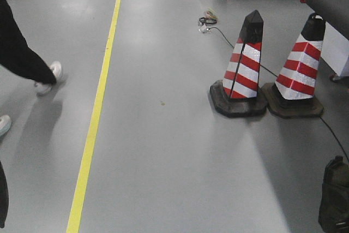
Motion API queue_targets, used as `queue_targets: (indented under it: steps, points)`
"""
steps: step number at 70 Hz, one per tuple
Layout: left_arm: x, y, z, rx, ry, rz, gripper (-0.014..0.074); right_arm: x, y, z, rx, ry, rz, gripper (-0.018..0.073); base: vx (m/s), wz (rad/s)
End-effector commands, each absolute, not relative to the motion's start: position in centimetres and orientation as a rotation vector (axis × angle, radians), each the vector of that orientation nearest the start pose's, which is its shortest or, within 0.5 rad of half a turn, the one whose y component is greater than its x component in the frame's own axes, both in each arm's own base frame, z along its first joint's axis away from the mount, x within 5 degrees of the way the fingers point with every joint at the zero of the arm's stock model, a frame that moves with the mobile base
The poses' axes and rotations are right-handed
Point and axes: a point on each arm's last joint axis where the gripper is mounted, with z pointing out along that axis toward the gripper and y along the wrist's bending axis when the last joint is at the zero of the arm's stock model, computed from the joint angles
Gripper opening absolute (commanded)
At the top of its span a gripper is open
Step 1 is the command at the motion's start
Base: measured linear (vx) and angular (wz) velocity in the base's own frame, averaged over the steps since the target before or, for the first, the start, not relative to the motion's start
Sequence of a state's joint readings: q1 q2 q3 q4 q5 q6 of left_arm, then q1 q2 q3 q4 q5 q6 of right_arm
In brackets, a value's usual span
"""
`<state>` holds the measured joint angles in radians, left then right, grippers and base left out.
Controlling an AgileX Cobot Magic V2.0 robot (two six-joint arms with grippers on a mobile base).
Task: Move and align brake pads A on conveyor
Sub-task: 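Drive along the yellow floor line toward the cones carrying both pads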
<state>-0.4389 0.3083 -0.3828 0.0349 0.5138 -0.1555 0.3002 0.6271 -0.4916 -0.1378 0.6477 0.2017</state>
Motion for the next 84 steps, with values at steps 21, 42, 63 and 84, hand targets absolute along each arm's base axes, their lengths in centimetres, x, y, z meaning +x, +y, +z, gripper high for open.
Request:
queue_targets:
  steps: [21,42,63,84]
  points:
    - [6.76,-3.08,29.52,0.279,1.791,-0.393,0.0157,11.76,2.81,28.79,-0.202,2.143,0.121,0.0125,0.55,0.01]
    - [6.76,-3.08,29.52,0.279,1.791,-0.393,0.0157,11.76,2.81,28.79,-0.202,2.143,0.121,0.0125,0.53,0.04]
    - [6.76,-3.08,29.52,0.279,1.791,-0.393,0.0157,11.76,2.81,28.79,-0.202,2.143,0.121,0.0125,0.50,0.04]
    - [6.76,-3.08,29.51,0.279,1.791,-0.393,0.0157,11.76,2.81,28.79,-0.202,2.143,0.121,0.0125,0.47,0.02]
